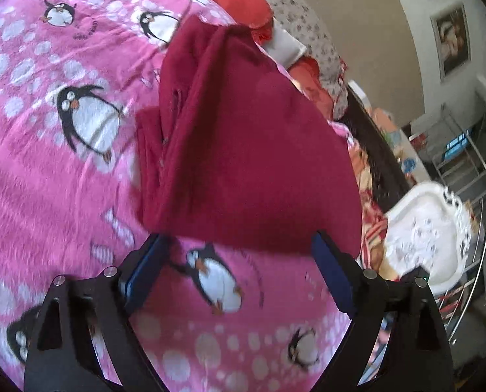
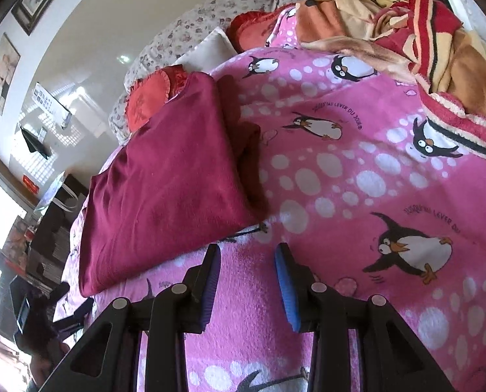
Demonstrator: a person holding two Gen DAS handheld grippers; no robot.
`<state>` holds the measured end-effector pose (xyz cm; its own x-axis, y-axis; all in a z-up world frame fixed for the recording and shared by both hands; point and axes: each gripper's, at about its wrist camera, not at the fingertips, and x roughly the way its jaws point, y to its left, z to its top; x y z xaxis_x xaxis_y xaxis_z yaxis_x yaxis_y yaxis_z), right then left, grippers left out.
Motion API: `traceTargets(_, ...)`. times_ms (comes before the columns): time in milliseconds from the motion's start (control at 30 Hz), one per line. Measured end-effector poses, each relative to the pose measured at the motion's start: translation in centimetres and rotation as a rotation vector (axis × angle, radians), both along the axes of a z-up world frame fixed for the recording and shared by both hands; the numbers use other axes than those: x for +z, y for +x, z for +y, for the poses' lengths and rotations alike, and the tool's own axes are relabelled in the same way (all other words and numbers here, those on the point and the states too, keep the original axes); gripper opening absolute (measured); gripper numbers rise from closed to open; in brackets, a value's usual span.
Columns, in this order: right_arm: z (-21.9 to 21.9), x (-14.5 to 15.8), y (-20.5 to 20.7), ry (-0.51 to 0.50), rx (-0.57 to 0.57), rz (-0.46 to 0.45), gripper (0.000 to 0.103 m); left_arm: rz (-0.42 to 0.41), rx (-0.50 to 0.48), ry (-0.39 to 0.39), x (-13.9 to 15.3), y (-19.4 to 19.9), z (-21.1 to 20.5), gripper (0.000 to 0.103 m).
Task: Fold small clothes
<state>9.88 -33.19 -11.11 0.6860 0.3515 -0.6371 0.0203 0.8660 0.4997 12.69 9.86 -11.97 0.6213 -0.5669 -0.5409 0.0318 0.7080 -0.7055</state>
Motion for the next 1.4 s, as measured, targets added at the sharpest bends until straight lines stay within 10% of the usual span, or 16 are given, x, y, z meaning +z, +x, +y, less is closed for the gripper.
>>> traceTargets(400, -0.6, -0.4, -0.2, 0.031, -0.001, 0.002, 0.033, -0.053, 0.045, -0.048, 0.5, 3.1, 1.1, 0.088)
traceTargets(633, -2.3, 0.0, -1.2, 0.163, -0.011, -0.03, 0.048, -0.09, 0.025, 0.156, -0.1, 2.5, -1.4, 0.086)
traceTargets(1100, -2.2, -0.3, 5.8, 0.347, 0.142, -0.07, 0.041, -0.127, 0.084, 0.032, -0.7, 1.6, 0.8, 0.085)
traceTargets(1200, -1.8, -0.4, 6.7, 0.328, 0.143, -0.069, 0.029, -0.116, 0.11, 0.037, -0.8, 1.6, 1.0, 0.075)
traceTargets(1267, -1.7, -0.9, 7.0, 0.32, 0.126, -0.035, 0.024, -0.056, 0.114, 0.052, -1.3, 2.0, 1.3, 0.03)
traceTargets(1400, -1.2, 0.6, 5.7, 0.26, 0.13, -0.038, 0.016, 0.013, 0.116, 0.034, -1.7, 1.8, 2.1, 0.02)
